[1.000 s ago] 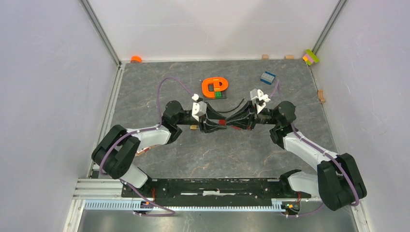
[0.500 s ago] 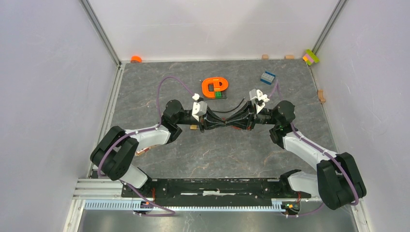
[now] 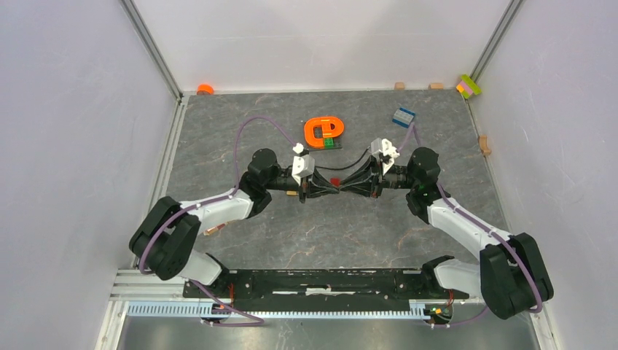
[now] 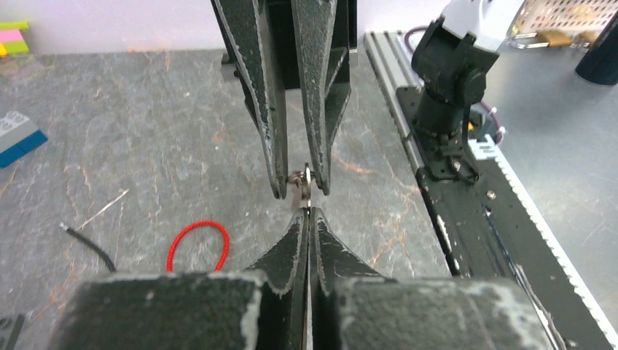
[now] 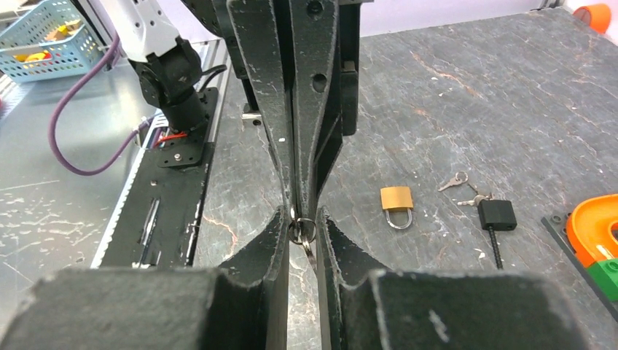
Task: Unlock with the key
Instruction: Pick up the key from the center of the board.
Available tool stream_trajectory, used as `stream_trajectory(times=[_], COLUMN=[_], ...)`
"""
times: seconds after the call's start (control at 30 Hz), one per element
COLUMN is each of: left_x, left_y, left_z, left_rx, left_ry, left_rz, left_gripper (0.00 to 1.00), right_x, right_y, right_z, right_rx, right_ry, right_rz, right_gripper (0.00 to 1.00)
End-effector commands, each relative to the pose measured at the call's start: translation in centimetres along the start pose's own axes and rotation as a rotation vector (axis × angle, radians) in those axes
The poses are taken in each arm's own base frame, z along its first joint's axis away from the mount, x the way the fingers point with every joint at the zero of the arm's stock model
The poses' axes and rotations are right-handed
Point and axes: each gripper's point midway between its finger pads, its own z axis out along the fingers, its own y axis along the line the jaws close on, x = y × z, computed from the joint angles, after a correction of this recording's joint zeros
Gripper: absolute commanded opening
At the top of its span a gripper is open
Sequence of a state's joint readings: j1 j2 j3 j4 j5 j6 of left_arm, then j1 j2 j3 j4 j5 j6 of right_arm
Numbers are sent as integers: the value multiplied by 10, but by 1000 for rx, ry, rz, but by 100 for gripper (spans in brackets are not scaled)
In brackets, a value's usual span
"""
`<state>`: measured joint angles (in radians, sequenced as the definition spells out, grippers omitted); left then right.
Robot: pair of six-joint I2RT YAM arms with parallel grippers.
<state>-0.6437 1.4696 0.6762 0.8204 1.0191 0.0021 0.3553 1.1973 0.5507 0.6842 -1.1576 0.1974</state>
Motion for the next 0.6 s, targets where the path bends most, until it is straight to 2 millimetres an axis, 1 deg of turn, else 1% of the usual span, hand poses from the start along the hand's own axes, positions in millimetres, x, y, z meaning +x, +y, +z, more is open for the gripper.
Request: stream_trajectory(times=[0.0, 0.13, 0.3, 0.4, 0.47, 0.57], left_x=[-19, -11, -16, -15, -12, -10], left_y=[0, 1, 4, 6, 7, 8], left_z=[-3, -10, -13, -12, -13, -12], left_rx=[-4, -27, -59, -73, -80, -93], left_ry=[27, 102, 136, 172, 198, 210], left_rz=[140, 147, 132, 123, 122, 120], left_gripper=[2, 2, 2, 2, 2, 2], right_x=[-3, 6, 18, 21, 21, 18], right_y=[-14, -19, -20, -17, -18, -17], right_z=[-2, -4, -3, -1, -1, -1], right_rx=[57, 67, 55, 46, 49, 48], right_ry=[41, 82, 123, 136, 141, 141], right_rz=[-84, -106, -116, -121, -128, -138], right_gripper=[0, 0, 4, 11, 17, 23])
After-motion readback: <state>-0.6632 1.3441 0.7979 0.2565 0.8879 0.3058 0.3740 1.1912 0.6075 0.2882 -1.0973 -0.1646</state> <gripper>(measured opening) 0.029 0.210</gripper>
